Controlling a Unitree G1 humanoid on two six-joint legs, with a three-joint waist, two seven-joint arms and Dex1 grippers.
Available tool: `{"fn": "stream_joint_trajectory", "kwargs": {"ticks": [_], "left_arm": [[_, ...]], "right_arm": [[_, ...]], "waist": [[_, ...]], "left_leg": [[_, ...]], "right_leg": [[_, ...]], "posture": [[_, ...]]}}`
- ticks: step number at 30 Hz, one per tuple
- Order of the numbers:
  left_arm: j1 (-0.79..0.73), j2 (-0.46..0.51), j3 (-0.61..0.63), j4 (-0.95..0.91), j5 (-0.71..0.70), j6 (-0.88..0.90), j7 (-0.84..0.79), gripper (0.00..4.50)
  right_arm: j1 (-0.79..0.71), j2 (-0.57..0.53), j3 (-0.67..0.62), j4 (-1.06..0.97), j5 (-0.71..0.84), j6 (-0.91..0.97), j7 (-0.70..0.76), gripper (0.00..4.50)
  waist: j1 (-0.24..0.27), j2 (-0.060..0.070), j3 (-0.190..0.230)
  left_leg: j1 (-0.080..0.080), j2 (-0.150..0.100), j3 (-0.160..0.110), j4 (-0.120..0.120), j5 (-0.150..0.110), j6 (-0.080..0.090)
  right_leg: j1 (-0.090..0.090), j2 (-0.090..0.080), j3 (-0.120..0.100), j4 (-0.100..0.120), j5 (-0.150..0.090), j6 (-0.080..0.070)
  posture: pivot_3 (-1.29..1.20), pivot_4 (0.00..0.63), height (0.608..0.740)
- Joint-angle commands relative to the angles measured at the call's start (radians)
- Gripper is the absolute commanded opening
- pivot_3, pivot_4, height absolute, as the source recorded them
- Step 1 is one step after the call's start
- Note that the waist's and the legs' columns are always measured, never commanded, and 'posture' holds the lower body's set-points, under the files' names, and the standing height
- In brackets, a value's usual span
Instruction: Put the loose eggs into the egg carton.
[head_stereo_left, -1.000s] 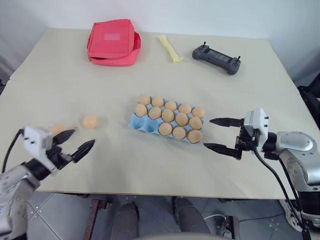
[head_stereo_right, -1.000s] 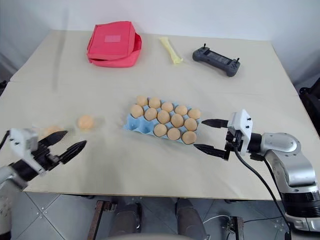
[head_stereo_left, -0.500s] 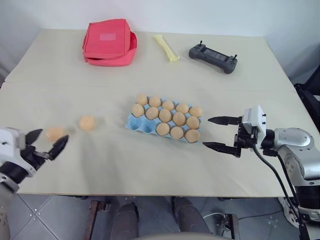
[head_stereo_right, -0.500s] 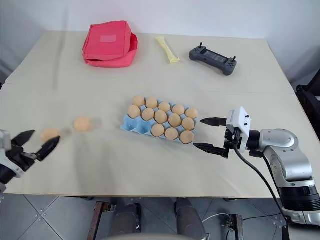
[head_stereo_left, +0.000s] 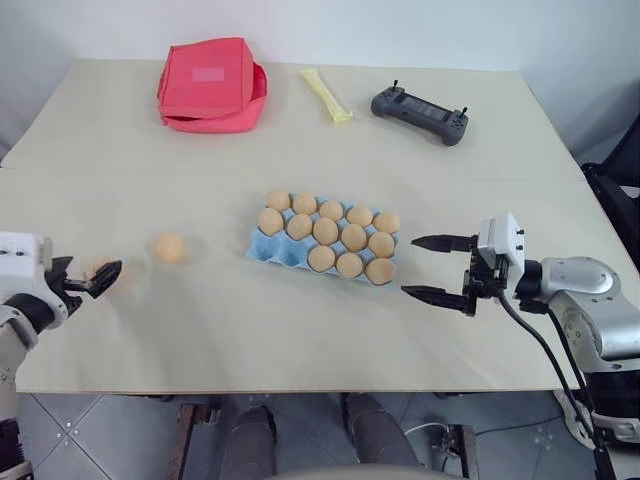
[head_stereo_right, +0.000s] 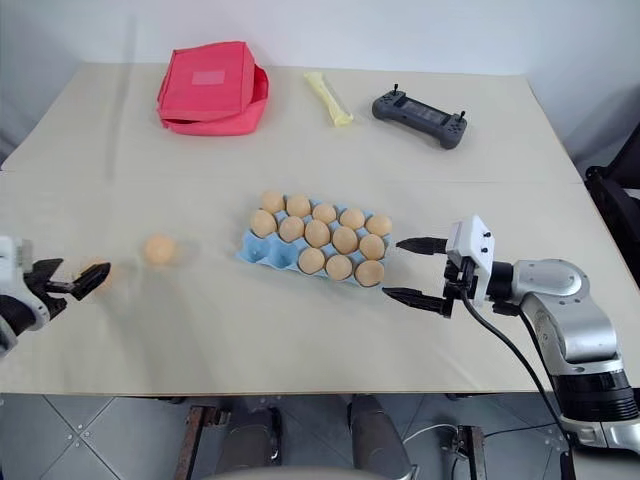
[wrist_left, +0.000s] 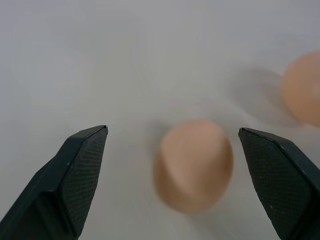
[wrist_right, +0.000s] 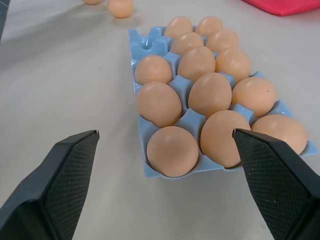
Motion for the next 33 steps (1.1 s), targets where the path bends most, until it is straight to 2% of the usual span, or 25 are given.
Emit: {"fn": "stream_joint_trajectory", "kwargs": {"ticks": [1, 2, 5, 8, 9, 14, 20, 24, 27, 33], "left_arm": [[-0.005, 0.036, -0.012, 0.024, 0.026, -0.048, -0.04, 4.07], [-0.003, 0.034, -0.01, 0.028, 0.026, -0.061, -0.048, 3.88], [0.013, 0.031, 0.005, 0.003, 0.017, -0.071, -0.069, 2.93], [0.028, 0.044, 0.035, -0.072, -0.018, -0.057, -0.105, 2.05], [0.028, 0.053, 0.045, -0.107, -0.04, -0.037, -0.12, 1.88], [-0.042, 0.101, 0.051, -0.242, -0.154, 0.059, -0.174, 1.77], [-0.242, 0.109, -0.08, -0.27, -0.202, 0.089, -0.192, 1.76], [-0.42, -0.007, -0.296, -0.235, -0.199, 0.058, -0.231, 1.76], [-0.476, -0.09, -0.446, -0.193, -0.154, -0.017, -0.313, 1.76], [-0.574, -0.194, -0.614, -0.025, -0.061, -0.122, -0.401, 1.76]], "right_arm": [[0.013, -0.017, -0.035, -0.048, 0.014, 0.006, -0.007, 4.5], [0.021, -0.02, -0.039, -0.054, 0.015, 0.008, -0.009, 4.5], [0.037, -0.023, -0.049, -0.069, 0.019, 0.015, -0.015, 4.5], [0.041, -0.024, -0.053, -0.074, 0.018, 0.018, -0.02, 4.5], [0.042, -0.023, -0.053, -0.075, 0.018, 0.019, -0.021, 4.5], [0.037, -0.022, -0.055, -0.071, 0.016, 0.017, -0.024, 4.5], [0.045, -0.018, -0.061, -0.081, 0.017, 0.015, -0.038, 4.5], [0.065, -0.012, -0.071, -0.103, 0.019, 0.016, -0.061, 4.5], [0.083, -0.01, -0.077, -0.121, 0.022, 0.018, -0.077, 4.5], [0.125, -0.012, -0.101, -0.155, 0.023, 0.018, -0.108, 4.5]], "waist": [[0.0, 0.0, 0.0], [0.001, 0.0, 0.0], [0.003, 0.0, 0.0], [0.002, 0.0, 0.0], [0.003, 0.0, 0.0], [0.007, 0.0, 0.0], [0.006, 0.0, 0.0], [0.011, 0.0, 0.0], [0.015, 0.0, 0.0], [0.009, 0.0, 0.0]], "left_leg": [[0.0, 0.0, 0.0, -0.001, 0.0, 0.0], [0.0, 0.0, 0.0, -0.001, 0.0, 0.0], [0.0, 0.0, 0.0, -0.005, 0.0, 0.0], [0.0, 0.0, 0.0, -0.007, 0.0, 0.0], [0.0, 0.0, 0.0, -0.007, 0.0, 0.0], [0.0, 0.0, 0.0, -0.007, 0.0, 0.0], [0.0, 0.0, 0.0, -0.007, 0.0, 0.0], [0.0, 0.0, -0.001, -0.006, 0.0, 0.0], [0.0, 0.0, -0.001, -0.004, 0.0, 0.0], [0.0, 0.0, -0.001, -0.002, 0.0, 0.0]], "right_leg": [[0.0, 0.0, 0.0, 0.0, 0.0, 0.001], [-0.001, 0.0, 0.0, 0.0, 0.001, 0.002], [-0.002, 0.0, -0.001, 0.0, 0.004, 0.007], [-0.002, 0.0, -0.001, 0.0, 0.003, 0.007], [-0.002, 0.0, -0.001, 0.0, 0.003, 0.007], [-0.002, 0.0, -0.001, 0.0, 0.003, 0.007], [-0.002, 0.0, -0.001, 0.0, 0.004, 0.008], [-0.002, 0.0, -0.001, 0.0, 0.004, 0.009], [-0.001, 0.0, -0.001, 0.0, 0.004, 0.009], [-0.001, 0.002, -0.001, 0.002, 0.004, 0.009]], "posture": [[0.0, 0.15, 0.74], [0.0, 0.15, 0.74], [0.0, 0.15, 0.74], [0.0, 0.15, 0.74], [0.0, 0.15, 0.74], [0.0, 0.15, 0.74], [0.0, 0.15, 0.74], [0.0, 0.15, 0.74], [0.0, 0.15, 0.74], [0.0, 0.15, 0.74]]}}
